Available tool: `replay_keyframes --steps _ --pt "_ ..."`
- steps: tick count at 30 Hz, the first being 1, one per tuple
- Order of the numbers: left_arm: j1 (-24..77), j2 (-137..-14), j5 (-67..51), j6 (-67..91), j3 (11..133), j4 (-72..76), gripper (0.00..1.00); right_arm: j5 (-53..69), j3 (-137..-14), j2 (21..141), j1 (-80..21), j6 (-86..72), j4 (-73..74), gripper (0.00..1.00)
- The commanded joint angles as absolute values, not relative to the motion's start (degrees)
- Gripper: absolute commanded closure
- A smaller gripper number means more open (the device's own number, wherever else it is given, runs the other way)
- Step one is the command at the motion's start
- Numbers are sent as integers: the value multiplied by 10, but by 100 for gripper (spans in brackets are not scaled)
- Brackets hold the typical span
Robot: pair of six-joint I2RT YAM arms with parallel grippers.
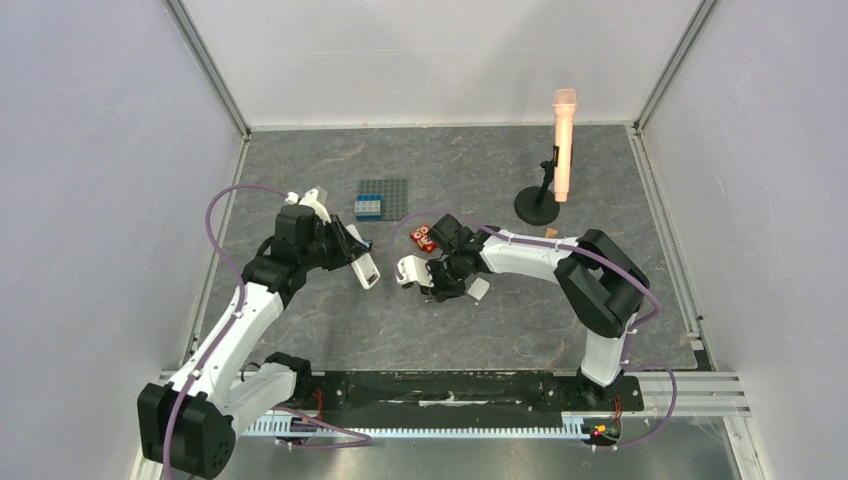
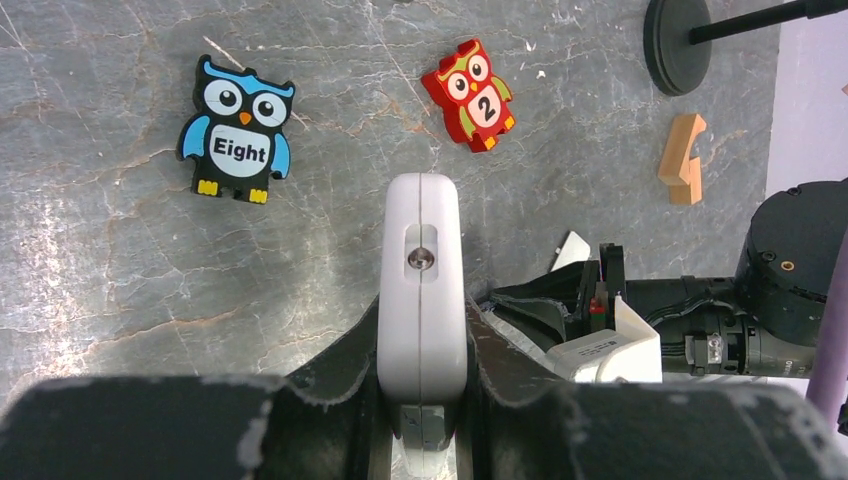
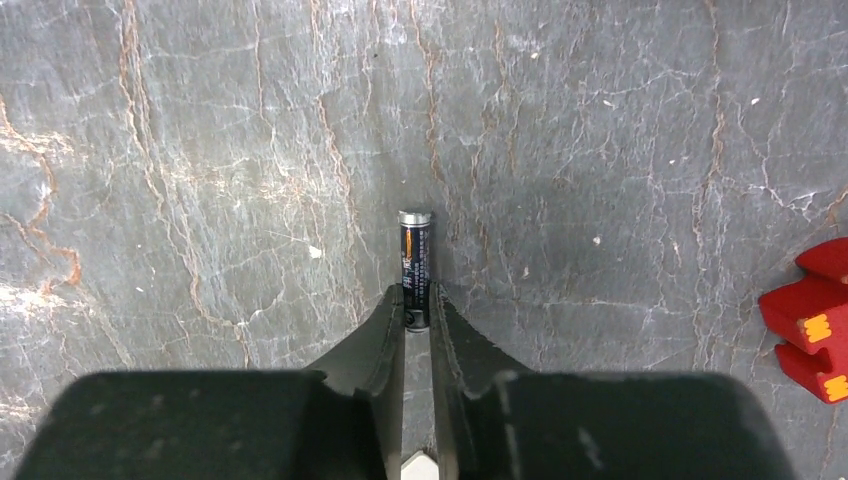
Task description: Load the batteries into the remote control
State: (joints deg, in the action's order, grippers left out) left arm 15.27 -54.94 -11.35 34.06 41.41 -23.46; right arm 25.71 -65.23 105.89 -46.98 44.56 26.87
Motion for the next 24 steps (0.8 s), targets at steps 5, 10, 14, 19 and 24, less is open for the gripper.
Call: replay_keyframes --steps 5,10,14,19,24 --pt "144 -555 -157 338 425 -202 98 206 -666 1072 -463 448 238 100" --pt "144 -559 -251 350 397 -151 98 227 -618 970 -465 409 199 100" --pt "147 -574 -375 403 349 -41 98 217 -571 866 -466 362 184 100" --pt "159 -606 -452 478 308 112 98 160 -575 771 -472 266 224 100" --pt "219 -662 -490 485 330 173 98 154 -557 673 -486 201 209 100"
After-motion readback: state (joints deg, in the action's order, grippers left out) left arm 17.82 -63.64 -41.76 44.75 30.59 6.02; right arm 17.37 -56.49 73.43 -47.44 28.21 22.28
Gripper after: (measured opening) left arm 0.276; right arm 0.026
